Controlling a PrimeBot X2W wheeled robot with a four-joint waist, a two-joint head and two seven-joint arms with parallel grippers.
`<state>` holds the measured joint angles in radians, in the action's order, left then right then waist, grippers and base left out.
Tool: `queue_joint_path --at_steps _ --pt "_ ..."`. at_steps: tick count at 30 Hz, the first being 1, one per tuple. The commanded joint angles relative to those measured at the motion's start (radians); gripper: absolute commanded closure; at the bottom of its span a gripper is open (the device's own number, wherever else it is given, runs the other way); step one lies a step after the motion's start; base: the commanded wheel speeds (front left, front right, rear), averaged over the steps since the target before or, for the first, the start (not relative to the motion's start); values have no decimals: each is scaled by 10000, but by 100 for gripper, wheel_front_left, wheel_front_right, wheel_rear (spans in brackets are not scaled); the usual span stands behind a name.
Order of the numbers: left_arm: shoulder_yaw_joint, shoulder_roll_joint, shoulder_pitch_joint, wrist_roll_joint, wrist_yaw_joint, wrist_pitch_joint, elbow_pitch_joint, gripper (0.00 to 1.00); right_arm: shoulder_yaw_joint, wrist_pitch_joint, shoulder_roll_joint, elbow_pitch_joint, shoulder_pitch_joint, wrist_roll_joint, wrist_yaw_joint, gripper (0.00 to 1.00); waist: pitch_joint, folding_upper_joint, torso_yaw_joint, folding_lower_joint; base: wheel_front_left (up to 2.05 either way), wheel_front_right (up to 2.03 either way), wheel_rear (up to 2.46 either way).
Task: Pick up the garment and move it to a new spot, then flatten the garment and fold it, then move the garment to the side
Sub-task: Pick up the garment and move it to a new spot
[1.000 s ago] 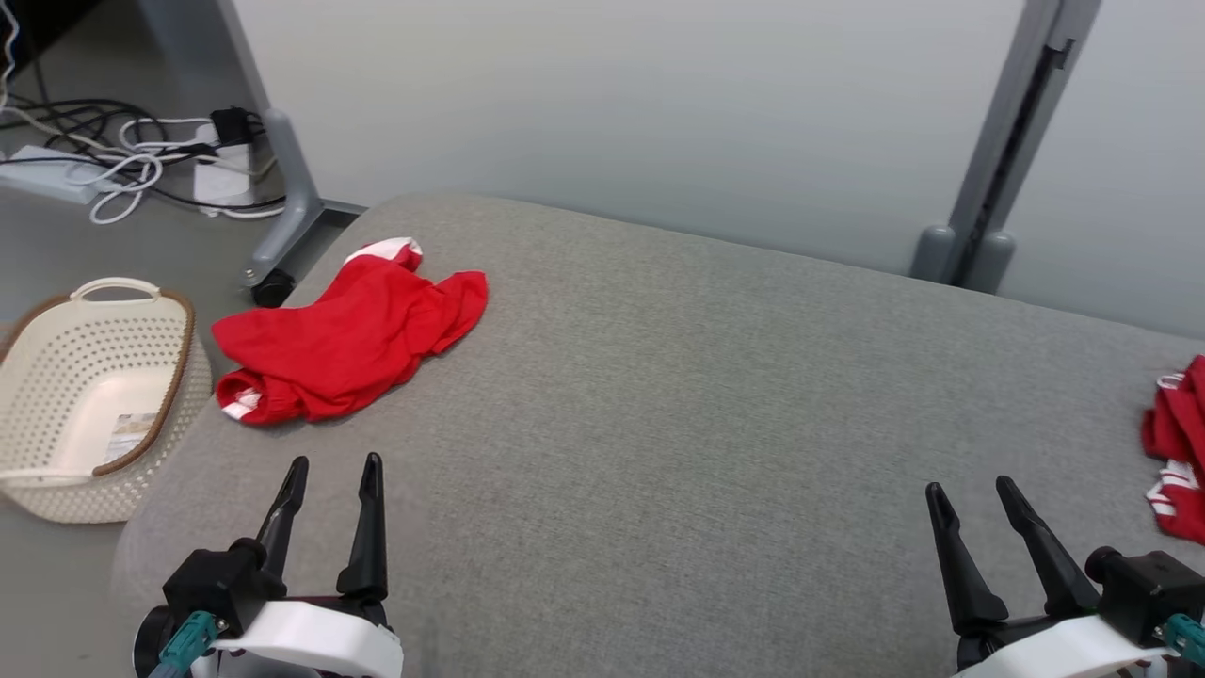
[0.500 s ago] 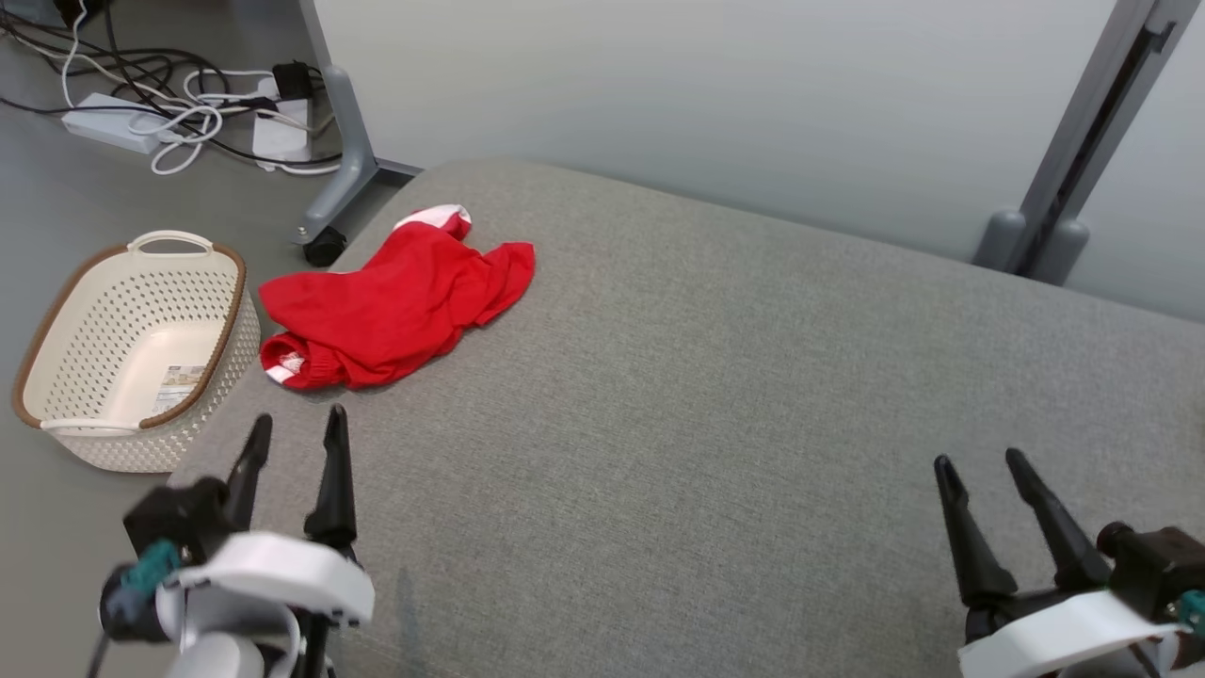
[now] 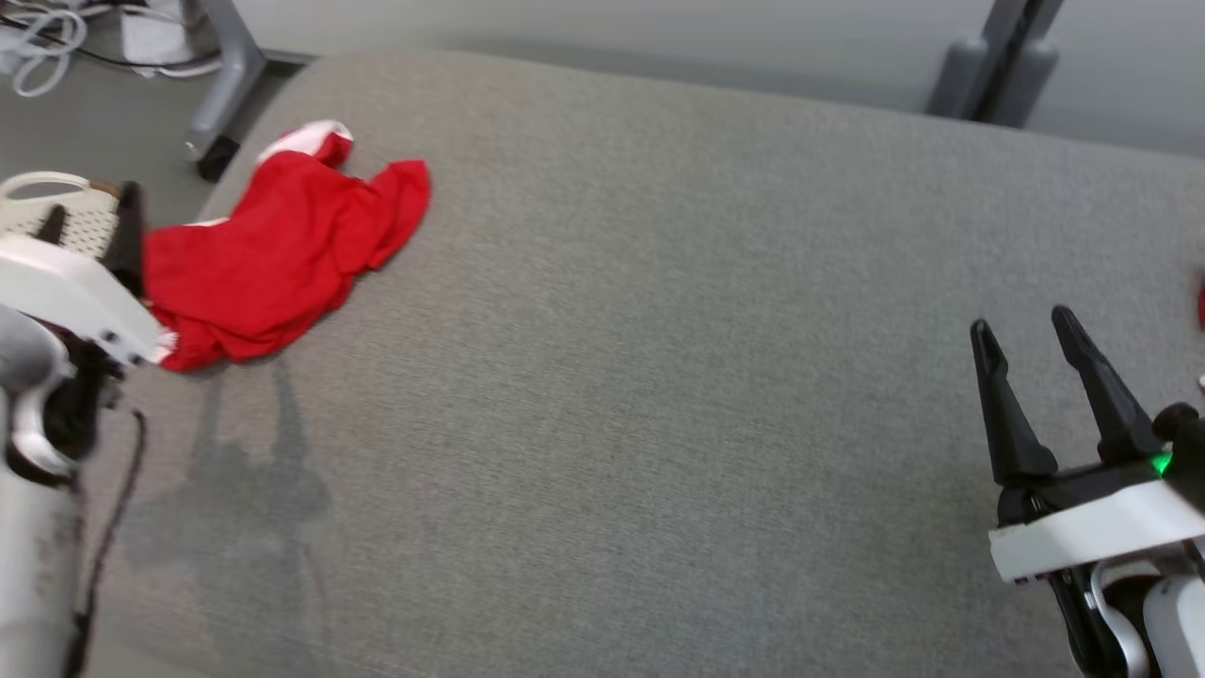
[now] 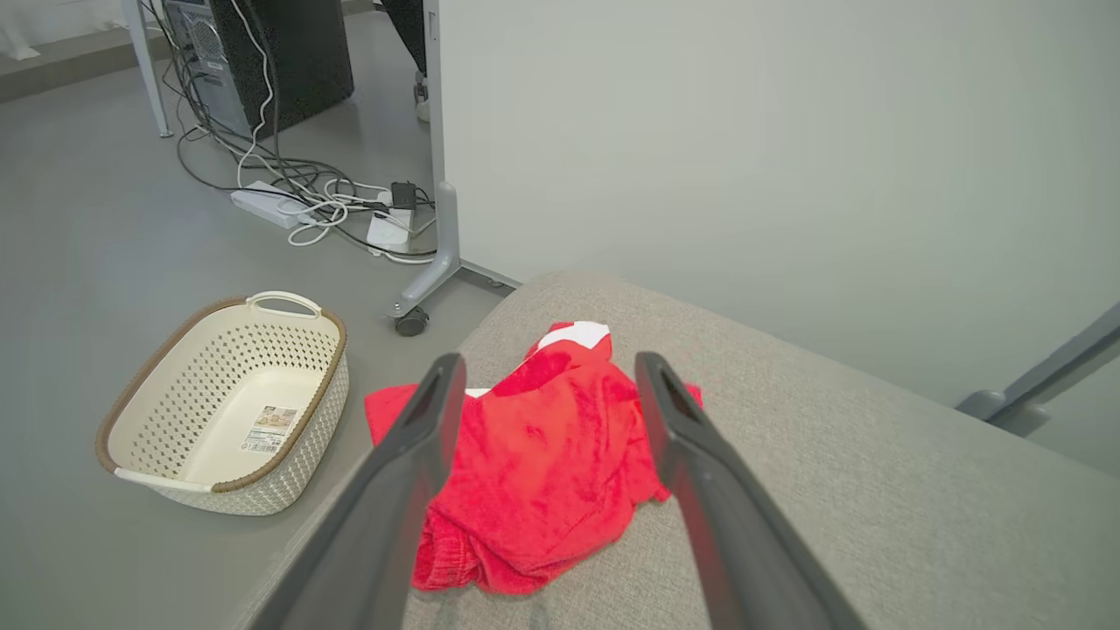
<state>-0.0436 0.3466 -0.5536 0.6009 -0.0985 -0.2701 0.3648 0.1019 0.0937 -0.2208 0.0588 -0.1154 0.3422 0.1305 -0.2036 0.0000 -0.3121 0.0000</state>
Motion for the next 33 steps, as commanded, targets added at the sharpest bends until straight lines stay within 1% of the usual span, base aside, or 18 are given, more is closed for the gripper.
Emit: queue_joint_path --at_steps 1,6,8,11,13,19,20,23,25,27,32,33 --pt "138 229 -554 180 155 -239 473 0 -11 -16 -17 143 -262 -7 7 0 -911 0 781 0 0 0 0" --pt "464 810 -1824 592 482 -655 2370 0 81 -64 -34 342 -877 -68 7 0 -1857 0 1481 0 0 0 0" --pt "521 943 -2276 655 630 -701 3159 0 117 -55 -49 434 -1095 -120 7 0 -2194 0 1734 0 0 0 0" --pt "363 1055 -2727 596 823 -861 4319 0 126 -7 -11 472 -1308 -122 7 0 -2583 0 2035 0 0 0 0" --pt "290 1172 -2969 522 882 -845 5012 0 184 27 17 491 -1455 -115 7 0 -2784 0 2200 0 0 0 0" --pt "-32 1077 -3183 401 1182 -960 6783 0 279 139 60 397 -1672 -146 7 0 -3018 0 2478 0 0 0 0" --pt "-32 1077 -3183 401 1182 -960 6783 0 279 139 60 397 -1672 -146 7 0 -3018 0 2478 0 0 0 0" --pt "-297 896 -3030 351 1460 -1304 7497 0 263 183 68 353 -1679 -158 7 0 -3008 0 2514 0 0 0 0" --pt "-390 848 -3044 326 1617 -1355 7770 0 227 191 59 334 -1664 -163 7 0 -2973 0 2497 0 0 0 0" --pt "-421 889 -3153 285 1723 -1011 7858 100 206 221 74 278 -1612 -186 7 0 -2890 0 2462 0 0 0 0" --pt "-593 1076 -3383 170 1971 -290 7887 100 319 352 146 68 -1545 -158 7 0 -2428 0 2435 0 0 0 0" --pt "-792 1212 -3440 -15 2060 104 7746 100 357 413 182 -61 -1473 -101 7 0 -2104 0 2479 0 0 0 0"
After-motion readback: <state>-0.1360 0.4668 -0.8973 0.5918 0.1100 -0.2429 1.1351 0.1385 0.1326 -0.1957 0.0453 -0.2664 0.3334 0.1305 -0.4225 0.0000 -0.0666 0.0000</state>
